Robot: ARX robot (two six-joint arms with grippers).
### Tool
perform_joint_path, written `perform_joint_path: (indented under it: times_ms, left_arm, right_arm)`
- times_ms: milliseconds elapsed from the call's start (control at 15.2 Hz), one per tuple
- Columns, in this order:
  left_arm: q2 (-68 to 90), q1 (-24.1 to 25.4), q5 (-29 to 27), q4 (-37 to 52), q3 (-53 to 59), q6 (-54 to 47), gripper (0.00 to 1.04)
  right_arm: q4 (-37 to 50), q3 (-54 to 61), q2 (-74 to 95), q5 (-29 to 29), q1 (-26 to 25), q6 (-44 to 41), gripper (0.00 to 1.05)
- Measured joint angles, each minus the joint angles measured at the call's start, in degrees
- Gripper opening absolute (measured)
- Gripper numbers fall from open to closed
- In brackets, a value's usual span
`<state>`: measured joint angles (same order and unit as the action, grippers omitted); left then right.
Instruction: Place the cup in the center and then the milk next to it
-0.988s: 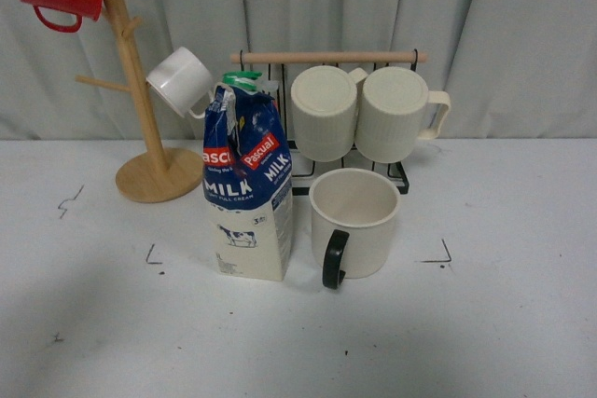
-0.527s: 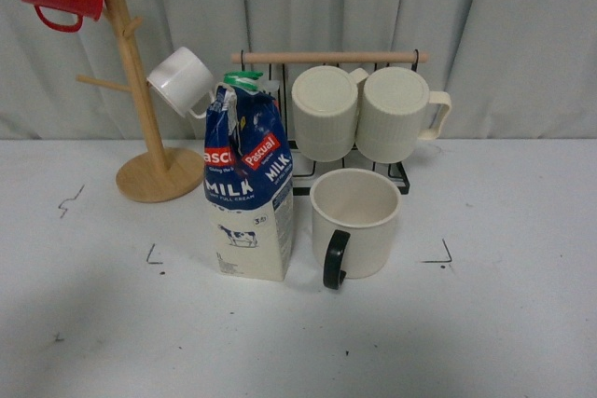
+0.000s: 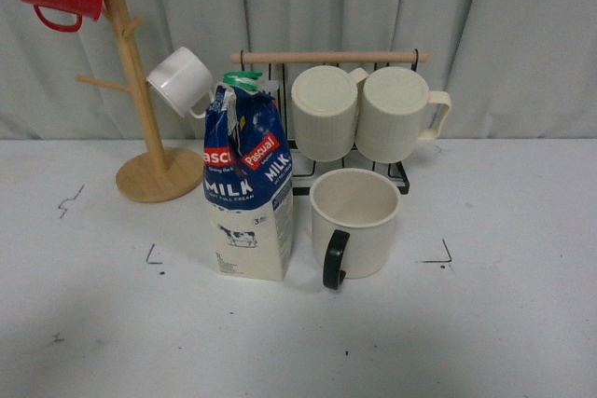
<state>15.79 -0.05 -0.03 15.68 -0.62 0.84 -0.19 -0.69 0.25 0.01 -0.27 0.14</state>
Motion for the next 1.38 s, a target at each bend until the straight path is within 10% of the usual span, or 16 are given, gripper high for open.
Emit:
perform_joint_path:
  times_ms: [857,1384]
  left_arm:
    - [-15.3,0.0,0.0,-15.9,0.0,0.0,0.02]
    - [-15.3,0.0,0.0,-15.9,0.0,0.0,0.95]
  right_arm:
    - [0.0,0.0,0.0,0.0,0.0,0.0,0.98]
    - [0.0,0.0,0.0,0.0,0.0,0.0,0.98]
